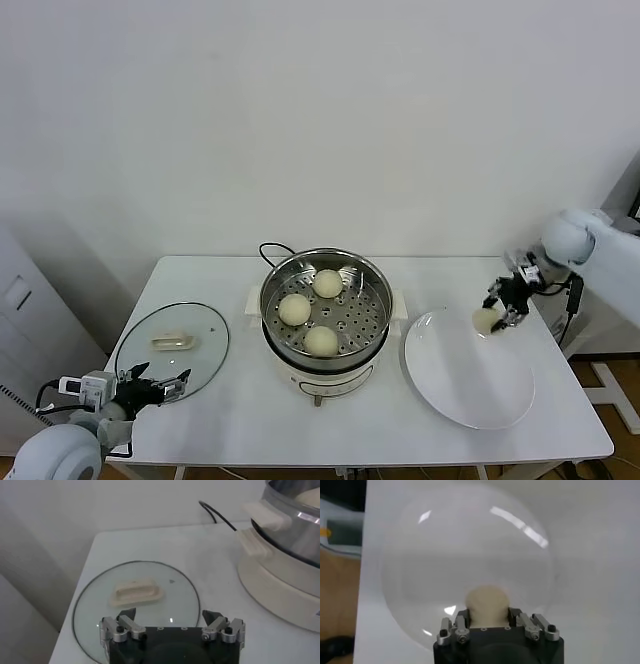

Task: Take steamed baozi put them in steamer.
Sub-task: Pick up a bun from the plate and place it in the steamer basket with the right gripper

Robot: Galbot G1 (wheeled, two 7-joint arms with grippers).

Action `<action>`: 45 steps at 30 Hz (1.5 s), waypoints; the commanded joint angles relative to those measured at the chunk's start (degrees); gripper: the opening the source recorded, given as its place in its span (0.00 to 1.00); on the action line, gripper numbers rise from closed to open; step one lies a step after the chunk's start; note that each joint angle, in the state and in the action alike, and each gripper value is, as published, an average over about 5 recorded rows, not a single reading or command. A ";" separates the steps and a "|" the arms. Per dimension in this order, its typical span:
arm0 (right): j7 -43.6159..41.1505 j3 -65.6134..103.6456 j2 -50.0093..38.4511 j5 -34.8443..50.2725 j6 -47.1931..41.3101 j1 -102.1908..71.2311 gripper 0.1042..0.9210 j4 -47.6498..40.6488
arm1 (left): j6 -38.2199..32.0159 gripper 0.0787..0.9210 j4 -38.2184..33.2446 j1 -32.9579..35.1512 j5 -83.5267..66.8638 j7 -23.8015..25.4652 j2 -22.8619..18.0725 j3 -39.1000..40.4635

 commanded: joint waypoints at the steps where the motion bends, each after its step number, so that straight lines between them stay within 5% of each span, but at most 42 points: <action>1: 1.37 -18.18 5.42 19.59 -9.81 23.60 0.45 7.05 | 0.14 0.88 -0.08 -0.17 0.01 -0.11 0.13 0.08; 17: 13.59 -19.95 19.06 33.69 -21.58 23.96 0.46 12.54 | -0.02 0.88 0.01 -0.48 0.00 -0.05 -0.14 0.28; 45: 25.47 -18.52 20.61 27.90 -27.73 10.74 0.45 14.73 | -0.28 0.88 0.64 -0.43 0.00 0.06 -0.46 0.26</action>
